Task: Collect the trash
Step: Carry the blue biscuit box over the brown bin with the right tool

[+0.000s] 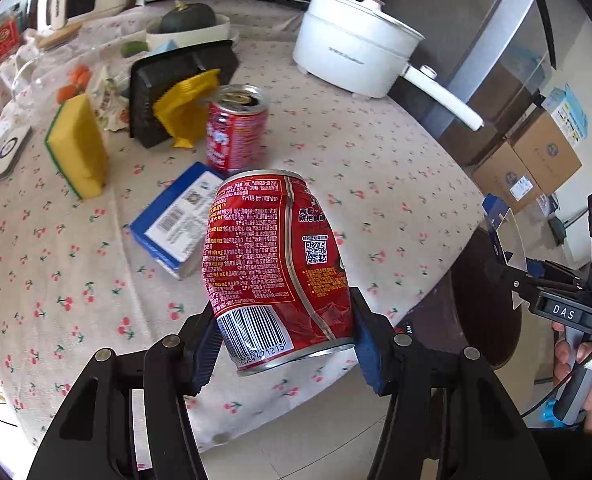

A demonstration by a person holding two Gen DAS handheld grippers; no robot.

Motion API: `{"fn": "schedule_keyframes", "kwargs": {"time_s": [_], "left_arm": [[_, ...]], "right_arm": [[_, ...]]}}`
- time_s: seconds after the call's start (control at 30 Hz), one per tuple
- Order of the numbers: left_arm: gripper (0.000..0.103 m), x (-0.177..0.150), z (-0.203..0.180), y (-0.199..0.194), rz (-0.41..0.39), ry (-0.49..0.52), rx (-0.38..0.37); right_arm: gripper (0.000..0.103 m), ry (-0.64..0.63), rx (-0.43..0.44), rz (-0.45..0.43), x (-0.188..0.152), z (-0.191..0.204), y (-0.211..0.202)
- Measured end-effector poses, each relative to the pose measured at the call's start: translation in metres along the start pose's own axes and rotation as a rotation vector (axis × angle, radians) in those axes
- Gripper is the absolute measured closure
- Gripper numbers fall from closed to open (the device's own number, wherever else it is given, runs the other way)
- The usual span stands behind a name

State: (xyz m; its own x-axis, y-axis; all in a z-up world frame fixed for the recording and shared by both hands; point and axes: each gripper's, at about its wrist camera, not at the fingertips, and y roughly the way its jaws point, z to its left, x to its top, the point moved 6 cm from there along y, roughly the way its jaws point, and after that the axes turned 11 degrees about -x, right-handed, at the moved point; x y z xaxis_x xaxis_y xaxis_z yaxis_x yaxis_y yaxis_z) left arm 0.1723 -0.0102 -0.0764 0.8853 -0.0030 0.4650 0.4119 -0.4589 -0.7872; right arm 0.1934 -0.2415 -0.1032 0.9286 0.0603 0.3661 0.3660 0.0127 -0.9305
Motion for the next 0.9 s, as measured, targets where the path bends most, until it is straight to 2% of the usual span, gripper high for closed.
{"fn": "schedule_keyframes", "kwargs": {"time_s": [0.2, 0.47, 0.7, 0.9], "left_arm": [[0.042, -0.004, -0.068, 0.033, 0.036, 0.095, -0.052], [0.042, -0.032, -0.145, 0.079, 0.097, 0.206, -0.124], [0.042, -0.048, -0.199, 0.113, 0.128, 0.308, -0.199], [0.042, -0.059, -0.217, 0.144, 0.158, 0.355, -0.203]], "right_arm": [[0.037, 0.101, -0.044, 0.025, -0.028, -0.065, -0.009], [0.037, 0.232, -0.088, 0.081, -0.070, -0.143, -0.010], [0.037, 0.297, -0.113, 0.125, -0.102, -0.184, -0.007], [0.037, 0.322, -0.125, 0.141, -0.114, -0.202, -0.006]]}}
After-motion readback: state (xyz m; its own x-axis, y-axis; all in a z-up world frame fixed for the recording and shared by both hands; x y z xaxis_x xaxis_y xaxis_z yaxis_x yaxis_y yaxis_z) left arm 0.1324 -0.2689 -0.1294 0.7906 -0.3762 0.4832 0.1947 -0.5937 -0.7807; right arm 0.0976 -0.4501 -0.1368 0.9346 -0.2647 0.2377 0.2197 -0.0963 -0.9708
